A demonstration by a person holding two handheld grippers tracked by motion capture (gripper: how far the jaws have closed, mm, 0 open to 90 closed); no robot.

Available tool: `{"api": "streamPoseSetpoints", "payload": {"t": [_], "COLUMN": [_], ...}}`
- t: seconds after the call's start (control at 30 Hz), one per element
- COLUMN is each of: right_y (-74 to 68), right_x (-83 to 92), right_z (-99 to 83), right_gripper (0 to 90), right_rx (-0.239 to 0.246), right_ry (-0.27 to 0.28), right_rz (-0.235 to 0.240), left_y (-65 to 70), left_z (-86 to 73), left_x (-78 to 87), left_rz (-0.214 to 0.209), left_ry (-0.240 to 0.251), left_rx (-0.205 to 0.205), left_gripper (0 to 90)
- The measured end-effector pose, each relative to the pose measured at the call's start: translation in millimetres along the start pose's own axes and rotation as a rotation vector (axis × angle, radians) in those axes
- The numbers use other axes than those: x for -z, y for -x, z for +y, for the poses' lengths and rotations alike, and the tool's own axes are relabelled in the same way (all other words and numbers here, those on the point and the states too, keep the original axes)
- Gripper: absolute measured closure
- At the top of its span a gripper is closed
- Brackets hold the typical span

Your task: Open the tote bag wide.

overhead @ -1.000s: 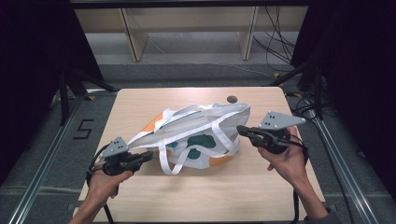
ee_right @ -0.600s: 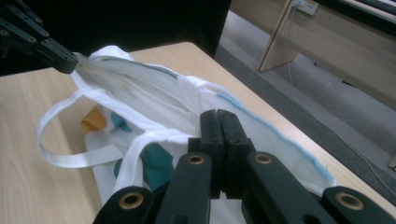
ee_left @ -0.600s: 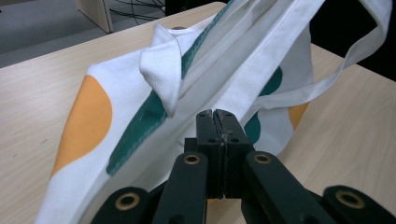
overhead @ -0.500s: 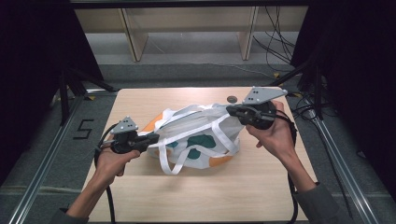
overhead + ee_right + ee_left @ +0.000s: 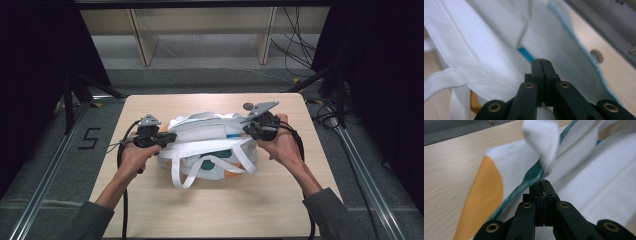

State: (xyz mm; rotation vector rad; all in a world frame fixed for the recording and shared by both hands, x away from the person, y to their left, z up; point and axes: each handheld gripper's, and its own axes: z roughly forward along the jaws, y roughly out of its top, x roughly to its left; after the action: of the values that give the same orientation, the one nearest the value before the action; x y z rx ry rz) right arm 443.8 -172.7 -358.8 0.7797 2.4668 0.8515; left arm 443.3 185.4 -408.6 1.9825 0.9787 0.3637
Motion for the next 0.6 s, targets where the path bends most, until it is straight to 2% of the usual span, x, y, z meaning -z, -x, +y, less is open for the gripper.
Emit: {"api": "streamPoseSetpoints", "payload": {"t": [0.03,0.07,0.13,0.17,0.2,0.23,0.27,0.3,0.33,0.37,0.4,0.43,0.47,0.5,0.53,0.57,0.6], "right_y": [0.0,0.0,0.0,-1.1,-6.4,-8.3,-14.2,-14.2,-15.8,-18.1,-16.3,-16.2,-15.4,-15.4,-15.2,-15.0,-13.8], "right_x": [0.0,-5.9,-22.5,-28.0,-40.6,-43.5,-52.1,-52.1,-54.8,-55.7,-54.3,-52.2,-49.4,-49.4,-45.7,-37.8,-34.8], "right_z": [0.0,-6.2,-21.3,-25.9,-36.0,-38.7,-46.7,-46.7,-50.2,-54.1,-55.0,-53.6,-50.1,-50.1,-45.6,-36.9,-31.2], "right_gripper": [90.0,90.0,90.0,90.0,90.0,90.0,90.0,90.0,90.0,90.0,90.0,90.0,90.0,90.0,90.0,90.0,90.0], "right_rx": [0.000,-0.006,-0.008,-0.006,-0.002,-0.001,0.002,0.002,0.013,-0.007,-0.005,-0.016,-0.009,-0.009,-0.018,-0.039,-0.033], "right_ry": [0.000,-0.030,-0.071,-0.093,-0.148,-0.152,-0.158,-0.158,-0.152,-0.152,-0.142,-0.153,-0.145,-0.145,-0.094,-0.051,-0.011], "right_rz": [0.000,0.004,0.018,0.025,0.057,0.052,0.071,0.071,0.060,0.064,0.076,0.080,0.082,0.082,0.063,0.079,0.068], "left_y": [-5.3,-11.6,-21.3,-33.2,-36.6,-41.6,-54.0,-54.0,-58.1,-58.0,-54.8,-54.8,-47.9,-47.9,-44.3,-41.7,-37.2], "left_z": [-0.5,-1.4,-2.9,-4.6,-5.1,-6.6,-14.5,-14.5,-18.9,-19.0,-16.8,-16.8,-12.9,-12.9,-9.8,-7.5,-3.3], "left_x": [-3.7,-8.7,-15.7,-23.1,-25.2,-28.3,-37.6,-37.6,-42.0,-42.2,-39.2,-39.2,-34.5,-34.5,-31.5,-30.3,-29.3], "left_rz": [0.017,0.025,0.005,-0.006,-0.003,0.018,-0.002,-0.002,-0.039,-0.039,-0.017,-0.017,0.007,0.007,0.011,0.010,-0.007], "left_ry": [-0.006,-0.012,-0.034,-0.062,-0.079,-0.101,-0.111,-0.111,-0.068,-0.065,-0.094,-0.094,-0.095,-0.095,-0.093,-0.090,-0.085], "left_rx": [0.007,0.032,0.070,0.111,0.113,0.111,0.175,0.175,0.244,0.243,0.189,0.189,0.152,0.152,0.126,0.115,0.103], "left_gripper": [88.9,89.2,89.3,89.3,89.4,89.4,89.4,89.5,89.5,89.5,89.5,89.5,89.4,89.4,89.4,89.3,89.3]}}
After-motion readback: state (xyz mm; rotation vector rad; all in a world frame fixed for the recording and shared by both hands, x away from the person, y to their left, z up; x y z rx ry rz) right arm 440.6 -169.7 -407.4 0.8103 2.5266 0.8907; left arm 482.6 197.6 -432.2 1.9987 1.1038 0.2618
